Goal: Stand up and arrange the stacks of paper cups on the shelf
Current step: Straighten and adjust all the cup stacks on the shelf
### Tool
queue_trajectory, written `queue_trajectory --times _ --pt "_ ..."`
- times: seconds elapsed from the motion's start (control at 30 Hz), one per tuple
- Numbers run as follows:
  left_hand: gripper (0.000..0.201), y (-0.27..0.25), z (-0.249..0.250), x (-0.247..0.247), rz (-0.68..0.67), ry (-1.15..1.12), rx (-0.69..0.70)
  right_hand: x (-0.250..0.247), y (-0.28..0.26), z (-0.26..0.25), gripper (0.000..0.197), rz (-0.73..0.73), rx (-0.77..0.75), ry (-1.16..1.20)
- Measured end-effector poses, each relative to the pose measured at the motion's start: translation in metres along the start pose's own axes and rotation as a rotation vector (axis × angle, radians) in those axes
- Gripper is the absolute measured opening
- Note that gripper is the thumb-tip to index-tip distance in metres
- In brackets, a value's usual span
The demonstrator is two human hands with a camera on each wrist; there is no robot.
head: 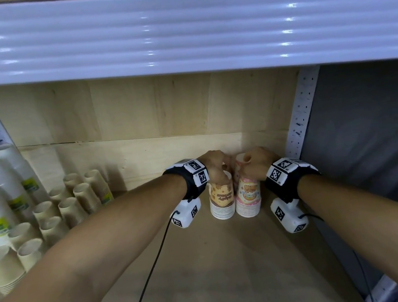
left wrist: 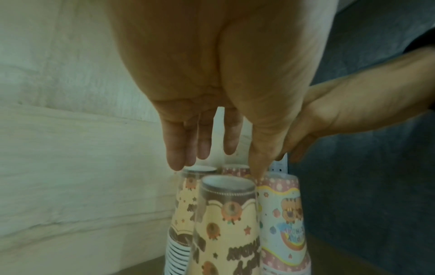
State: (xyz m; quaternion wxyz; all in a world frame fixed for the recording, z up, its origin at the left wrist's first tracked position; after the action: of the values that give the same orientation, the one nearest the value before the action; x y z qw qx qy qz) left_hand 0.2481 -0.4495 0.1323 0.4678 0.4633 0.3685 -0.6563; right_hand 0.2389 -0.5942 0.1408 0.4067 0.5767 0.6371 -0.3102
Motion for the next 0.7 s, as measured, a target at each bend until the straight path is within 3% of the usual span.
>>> queue_trajectory --times 0.13,0.3,0.6,0.7 --pt "0.060 -0.012 -0.011 -0.021 0.017 0.009 -0.052 -0.019 0.000 -0.014 0.025 0.066 0.015 -0.035" --pt "0.057 -0.041 -0.032 -0.054 0.015 0.042 -0.142 -0.027 -0.003 -0.045 0.025 0.101 -0.046 -0.114" --pt "0.057 -0.119 -0.085 -0.113 -0.012 0.077 -0.301 -0.007 -0.009 -0.132 0.027 -0.004 -0.169 -0.158" --pt "0.040 -0.148 -0.108 -0.126 -0.024 0.080 -0.354 0.010 -0.013 -0.168 0.027 -0.039 -0.220 -0.133"
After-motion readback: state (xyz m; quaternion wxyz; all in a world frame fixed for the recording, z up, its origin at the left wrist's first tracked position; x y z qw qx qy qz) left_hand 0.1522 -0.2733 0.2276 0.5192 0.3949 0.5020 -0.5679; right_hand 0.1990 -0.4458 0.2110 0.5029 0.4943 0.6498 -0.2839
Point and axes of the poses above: each hand's wrist, its own y-axis towards the middle knuckle, its own x-axis out of the palm, z = x × y, the point moved 4 cm from there along y, towards the middle knuckle, and after that the axes turned 2 degrees about z, right-handed, at the moved point
